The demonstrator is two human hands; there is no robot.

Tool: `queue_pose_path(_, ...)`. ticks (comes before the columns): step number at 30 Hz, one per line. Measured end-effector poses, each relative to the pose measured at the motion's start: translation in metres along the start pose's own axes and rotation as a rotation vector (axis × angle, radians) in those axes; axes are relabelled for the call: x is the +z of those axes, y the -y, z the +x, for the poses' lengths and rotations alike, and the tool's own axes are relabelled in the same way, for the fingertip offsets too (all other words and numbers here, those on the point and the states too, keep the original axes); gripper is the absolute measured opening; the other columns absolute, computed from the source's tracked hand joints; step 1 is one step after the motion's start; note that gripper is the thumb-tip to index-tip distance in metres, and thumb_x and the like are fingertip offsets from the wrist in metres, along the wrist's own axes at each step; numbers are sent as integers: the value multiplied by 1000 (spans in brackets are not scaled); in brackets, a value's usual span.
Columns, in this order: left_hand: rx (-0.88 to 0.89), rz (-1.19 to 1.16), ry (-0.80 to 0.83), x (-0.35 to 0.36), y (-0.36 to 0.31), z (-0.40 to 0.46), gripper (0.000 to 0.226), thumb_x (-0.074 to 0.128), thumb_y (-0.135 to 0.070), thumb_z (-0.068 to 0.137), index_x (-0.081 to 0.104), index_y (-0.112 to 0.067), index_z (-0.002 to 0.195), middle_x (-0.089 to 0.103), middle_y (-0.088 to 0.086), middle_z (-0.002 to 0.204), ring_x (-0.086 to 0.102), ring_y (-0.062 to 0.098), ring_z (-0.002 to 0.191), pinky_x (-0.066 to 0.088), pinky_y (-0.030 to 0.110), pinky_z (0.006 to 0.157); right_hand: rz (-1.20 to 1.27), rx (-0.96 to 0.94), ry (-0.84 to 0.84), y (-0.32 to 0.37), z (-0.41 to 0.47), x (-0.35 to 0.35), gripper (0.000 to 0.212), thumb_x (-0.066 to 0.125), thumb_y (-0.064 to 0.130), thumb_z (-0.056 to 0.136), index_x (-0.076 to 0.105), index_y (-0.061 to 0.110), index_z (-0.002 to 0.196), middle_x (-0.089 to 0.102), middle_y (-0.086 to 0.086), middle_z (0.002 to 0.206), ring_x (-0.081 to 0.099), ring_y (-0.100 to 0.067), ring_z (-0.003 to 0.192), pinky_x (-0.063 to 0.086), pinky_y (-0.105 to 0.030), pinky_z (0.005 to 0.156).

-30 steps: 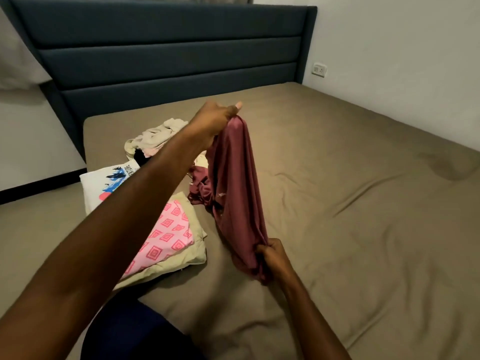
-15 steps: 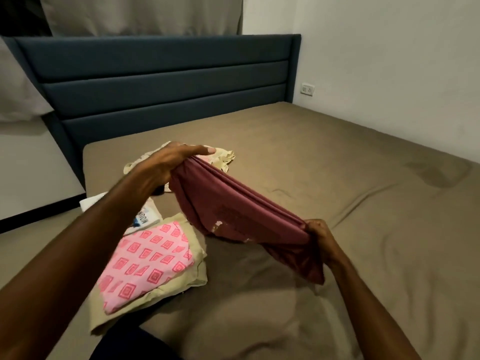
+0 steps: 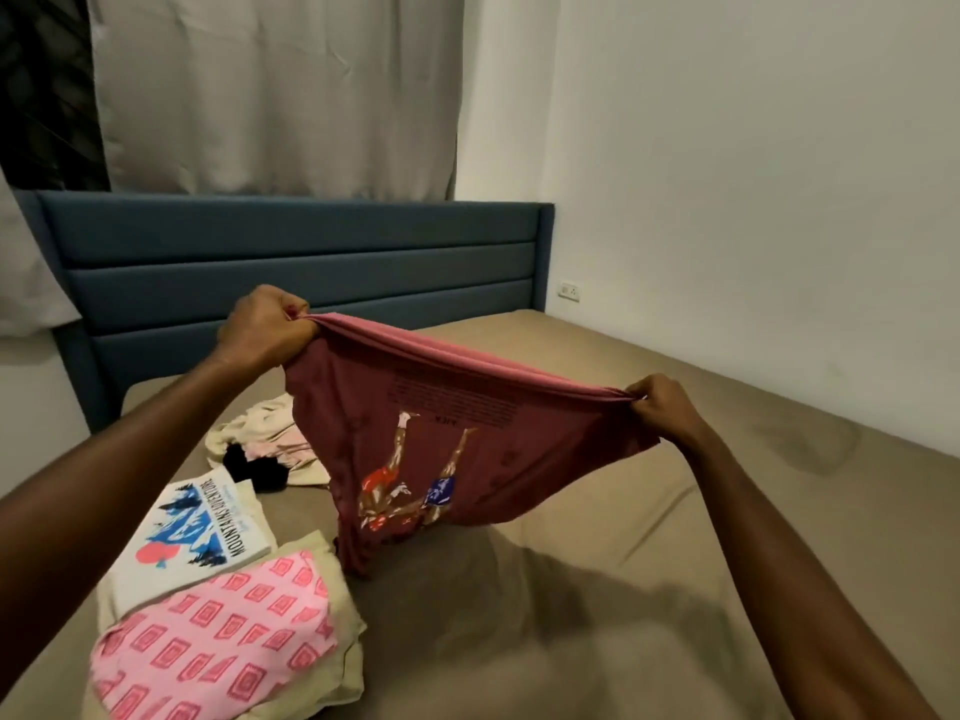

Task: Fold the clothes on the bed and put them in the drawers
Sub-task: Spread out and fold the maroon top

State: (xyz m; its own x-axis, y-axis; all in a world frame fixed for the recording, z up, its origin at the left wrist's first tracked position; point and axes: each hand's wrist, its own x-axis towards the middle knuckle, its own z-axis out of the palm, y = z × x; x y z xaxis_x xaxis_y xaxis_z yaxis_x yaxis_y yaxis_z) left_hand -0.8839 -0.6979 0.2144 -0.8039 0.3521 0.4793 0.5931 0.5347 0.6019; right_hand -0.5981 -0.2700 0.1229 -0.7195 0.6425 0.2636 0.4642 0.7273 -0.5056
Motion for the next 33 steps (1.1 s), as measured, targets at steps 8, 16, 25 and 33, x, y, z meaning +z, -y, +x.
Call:
queue_pose_path(8, -313, -528, 71, -5, -60, 19, 14, 60, -3, 96, 64, -6, 82, 66, 15, 78, 64, 23, 55, 59, 30, 48, 805, 251, -687, 25, 21, -39, 18, 59, 2, 82, 73, 13, 76, 65, 0, 67, 59, -20, 67, 47, -33, 66)
queue_pose_path(16, -171, -548, 0, -27, -113, 35, 20, 48, 9, 96, 66, 12, 105, 71, 27, 93, 75, 29, 66, 63, 38, 52, 324, 261, -914, 51, 32, -135, 40, 58, 41, 98, 61, 9, 74, 65, -14, 81, 62, -37, 75, 39, -34, 66)
queue_pose_path(25, -102, 417, 102, -42, -153, 14, 34, 65, -37, 90, 68, -5, 81, 75, 11, 83, 70, 30, 79, 53, 35, 76, 1053, 363, -455, 23, 7, -195, 19, 62, 17, 103, 64, -1, 97, 69, -14, 57, 64, -19, 37, 38, -18, 31)
queue_pose_path(33, -404, 60, 553, 24, -114, 21, 27, 53, -13, 106, 66, 9, 95, 74, 18, 68, 68, 21, 46, 45, 22, 35, 1246, 354, -210, -32, 31, -137, 18, 71, 24, 96, 68, 7, 95, 77, -17, 88, 77, -30, 80, 63, -41, 79)
